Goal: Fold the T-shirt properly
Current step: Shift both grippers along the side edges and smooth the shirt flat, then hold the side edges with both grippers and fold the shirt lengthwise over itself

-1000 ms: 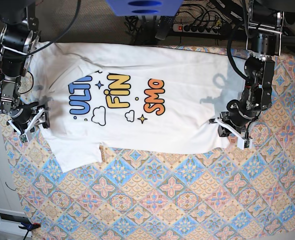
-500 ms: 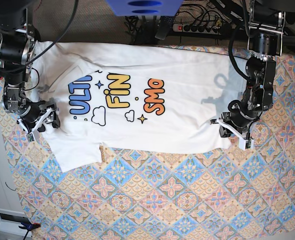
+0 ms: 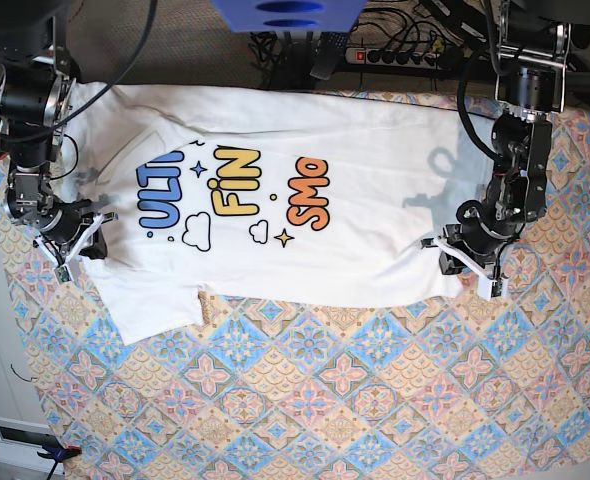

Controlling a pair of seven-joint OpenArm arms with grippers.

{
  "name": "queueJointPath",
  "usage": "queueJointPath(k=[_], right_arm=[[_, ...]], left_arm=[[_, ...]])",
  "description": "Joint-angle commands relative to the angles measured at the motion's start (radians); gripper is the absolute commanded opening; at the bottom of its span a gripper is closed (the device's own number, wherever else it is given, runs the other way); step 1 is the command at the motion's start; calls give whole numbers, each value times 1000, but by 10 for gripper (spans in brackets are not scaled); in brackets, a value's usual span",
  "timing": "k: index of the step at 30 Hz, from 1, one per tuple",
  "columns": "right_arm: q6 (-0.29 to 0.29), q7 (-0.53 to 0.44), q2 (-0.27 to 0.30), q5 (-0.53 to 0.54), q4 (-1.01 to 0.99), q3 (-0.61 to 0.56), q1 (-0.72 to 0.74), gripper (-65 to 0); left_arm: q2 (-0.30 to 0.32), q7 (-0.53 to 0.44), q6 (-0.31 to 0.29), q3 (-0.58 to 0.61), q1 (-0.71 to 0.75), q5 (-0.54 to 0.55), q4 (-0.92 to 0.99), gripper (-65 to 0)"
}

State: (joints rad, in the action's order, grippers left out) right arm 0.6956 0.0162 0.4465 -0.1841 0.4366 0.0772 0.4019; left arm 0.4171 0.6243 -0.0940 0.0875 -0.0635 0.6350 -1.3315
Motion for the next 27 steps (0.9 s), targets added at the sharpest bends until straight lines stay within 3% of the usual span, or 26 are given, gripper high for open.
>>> queueJointPath(k=[1, 6, 9, 19, 27], right_arm=[[3, -23, 21, 16, 57, 6, 25, -646], [3, 14, 21, 16, 224, 95, -80, -646], [3, 69, 21, 16, 318, 134, -119, -646], [3, 152, 11, 16, 485, 272, -211, -646], [3, 175, 10, 25, 621, 299, -331, -646]], left_arm=[[13, -19, -3, -7, -17, 6, -19, -650], [13, -21, -3, -10, -11, 6, -19, -650], [9, -21, -3, -73, 17, 7, -21, -650], [13, -22, -3, -119, 93, 6, -110, -650], [9, -40, -3, -174, 166, 6, -174, -650]])
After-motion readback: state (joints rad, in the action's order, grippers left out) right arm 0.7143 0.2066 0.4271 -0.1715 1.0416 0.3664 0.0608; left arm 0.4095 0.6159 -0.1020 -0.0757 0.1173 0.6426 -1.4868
